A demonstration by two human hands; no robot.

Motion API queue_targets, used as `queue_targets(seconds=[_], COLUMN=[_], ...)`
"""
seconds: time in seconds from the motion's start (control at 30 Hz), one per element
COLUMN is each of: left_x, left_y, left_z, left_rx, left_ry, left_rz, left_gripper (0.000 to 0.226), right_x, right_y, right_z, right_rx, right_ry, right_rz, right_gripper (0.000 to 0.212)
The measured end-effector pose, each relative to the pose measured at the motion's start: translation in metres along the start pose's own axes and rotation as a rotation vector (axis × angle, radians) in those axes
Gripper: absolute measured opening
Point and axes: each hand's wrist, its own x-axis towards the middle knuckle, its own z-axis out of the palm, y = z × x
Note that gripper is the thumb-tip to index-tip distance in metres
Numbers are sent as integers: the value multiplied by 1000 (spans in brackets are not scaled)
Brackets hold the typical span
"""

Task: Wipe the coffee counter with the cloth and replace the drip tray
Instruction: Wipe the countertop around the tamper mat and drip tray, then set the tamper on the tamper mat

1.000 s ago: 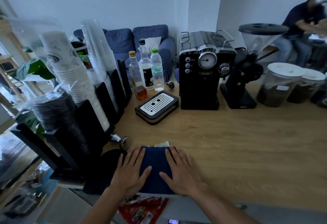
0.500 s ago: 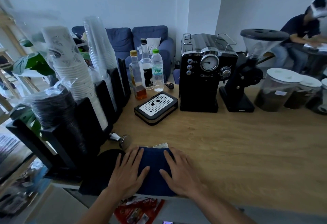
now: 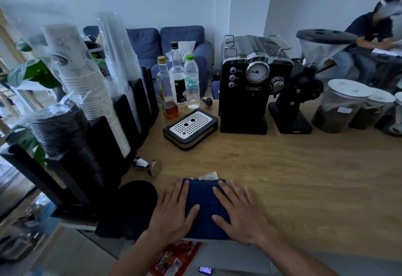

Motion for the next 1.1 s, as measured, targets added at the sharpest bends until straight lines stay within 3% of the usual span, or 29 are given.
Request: queue_targets(seconds=[0.13,0.27,0.4,0.57,0.7,0.97,1.1], left_x=[2,1,-7,-27,-40,-40,-37], left_y=[23,19,-1,-33,-47,-55,-56], left_z=[-5,-5,-7,-18,-20,-7,-4], left_rx=[7,-43,-133,-132,-102,-85,-121], left_ry=[-64,-11,159,260,287,302,358], left_rz=[-3,-10,-152,-429,-586,-720,-721], left_gripper=[85,94,101,93,89,79,74], right_x=[-13,-8,15,59,99,174,202], right_y=[14,12,1,-34,-64,-116,-127], right_z=[-3,-7,-14,-30,-42,-56,-52], right_rx=[-15,21,85,180,225,150,-3], right_ry=[-1,16,210,278,273,242,113], right_rz=[32,27,24,-6,-72,-133,-169], right_gripper=[84,86,69,68,47,47,46])
